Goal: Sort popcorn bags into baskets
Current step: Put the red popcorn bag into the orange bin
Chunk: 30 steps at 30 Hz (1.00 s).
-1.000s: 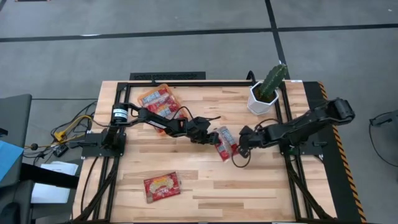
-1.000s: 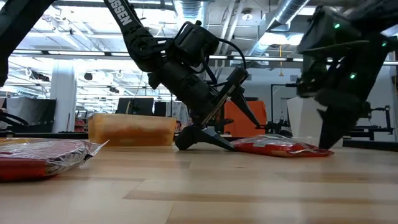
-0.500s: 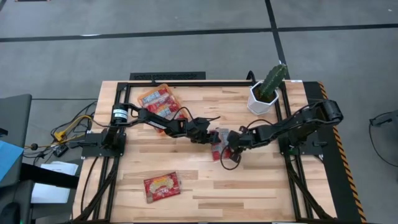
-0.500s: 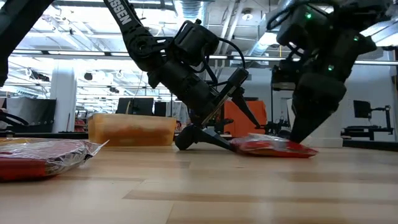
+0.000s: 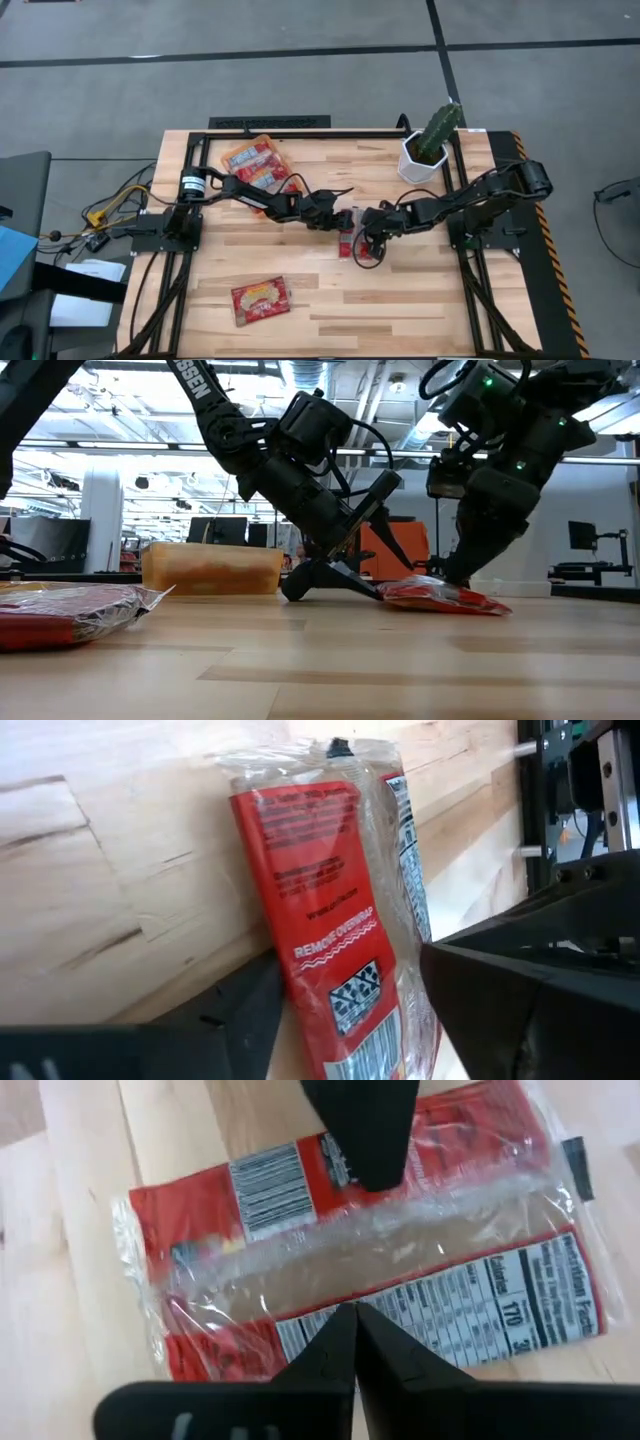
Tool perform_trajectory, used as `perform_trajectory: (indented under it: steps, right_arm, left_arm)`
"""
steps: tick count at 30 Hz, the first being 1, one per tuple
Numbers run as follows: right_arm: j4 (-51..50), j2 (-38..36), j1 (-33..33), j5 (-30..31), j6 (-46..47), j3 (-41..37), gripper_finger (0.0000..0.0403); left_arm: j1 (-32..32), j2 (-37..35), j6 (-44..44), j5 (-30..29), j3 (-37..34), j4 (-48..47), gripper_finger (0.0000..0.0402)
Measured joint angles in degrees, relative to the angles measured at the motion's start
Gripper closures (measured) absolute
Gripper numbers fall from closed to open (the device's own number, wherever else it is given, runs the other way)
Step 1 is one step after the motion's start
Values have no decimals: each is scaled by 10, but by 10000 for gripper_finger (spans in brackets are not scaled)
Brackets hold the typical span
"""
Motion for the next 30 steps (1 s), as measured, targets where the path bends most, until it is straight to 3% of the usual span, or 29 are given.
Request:
perform_trajectory:
  steps: [7,13,18,25,30]
  right_arm:
    - [28,0,-5,3,-13,0,373]
    - [-67,-83,10,10,40,1,390]
    - [-188,-98,22,13,82,-2,377]
    - [-99,-5,25,-12,81,-18,365]
    - [-48,32,24,-18,58,-9,375]
  left_arm:
    - [-1,0,1,-1,0,0,232]
    - [-2,0,-11,-6,0,1,245]
    - [-3,0,5,19,0,-5,202]
    - [-5,0,0,19,1,-45,111]
    - [-6,0,0,16,1,-65,92]
